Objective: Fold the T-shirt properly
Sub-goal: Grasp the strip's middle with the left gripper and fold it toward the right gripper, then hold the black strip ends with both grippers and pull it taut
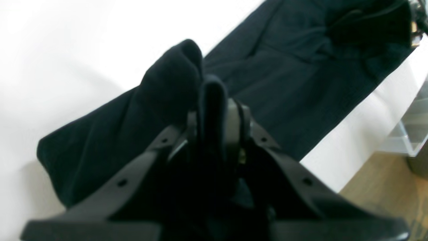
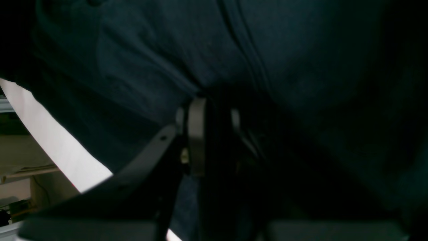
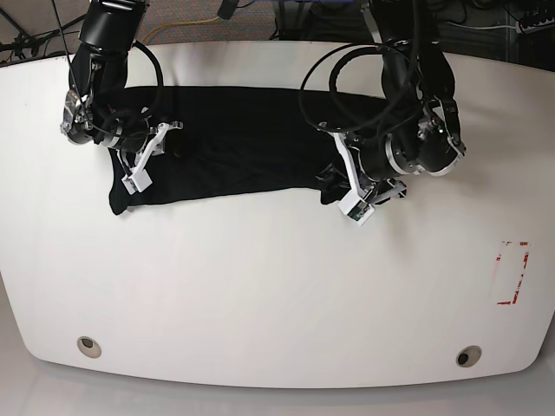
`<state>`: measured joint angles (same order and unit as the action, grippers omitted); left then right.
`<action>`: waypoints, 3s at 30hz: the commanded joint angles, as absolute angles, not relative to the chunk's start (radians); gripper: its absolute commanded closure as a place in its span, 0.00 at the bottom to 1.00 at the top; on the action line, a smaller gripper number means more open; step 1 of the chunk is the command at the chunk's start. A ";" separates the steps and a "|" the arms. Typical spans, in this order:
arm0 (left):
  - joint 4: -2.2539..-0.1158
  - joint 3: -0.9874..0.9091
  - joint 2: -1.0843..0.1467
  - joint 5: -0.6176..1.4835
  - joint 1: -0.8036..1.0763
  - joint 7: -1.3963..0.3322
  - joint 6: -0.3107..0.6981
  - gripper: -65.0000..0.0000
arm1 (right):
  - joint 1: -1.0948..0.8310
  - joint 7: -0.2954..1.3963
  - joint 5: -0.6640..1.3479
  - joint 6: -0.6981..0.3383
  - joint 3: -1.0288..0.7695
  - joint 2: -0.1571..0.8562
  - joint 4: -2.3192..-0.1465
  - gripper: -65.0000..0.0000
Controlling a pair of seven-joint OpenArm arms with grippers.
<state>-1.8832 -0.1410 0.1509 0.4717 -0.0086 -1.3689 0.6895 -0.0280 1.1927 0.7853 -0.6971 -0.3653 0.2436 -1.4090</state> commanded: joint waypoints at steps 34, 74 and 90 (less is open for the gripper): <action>-1.899 -0.168 -0.093 0.498 0.067 -1.260 0.698 0.65 | 0.016 1.218 0.880 -0.698 -0.374 0.265 -1.615 0.84; -1.693 -0.185 -0.137 0.496 0.079 -1.184 0.698 0.65 | 0.058 1.267 0.875 -0.698 -0.809 0.395 -1.241 0.25; -1.653 -0.183 -0.136 0.493 0.076 -1.110 0.698 0.65 | -0.015 1.265 0.874 -0.698 -0.696 0.220 -1.372 0.50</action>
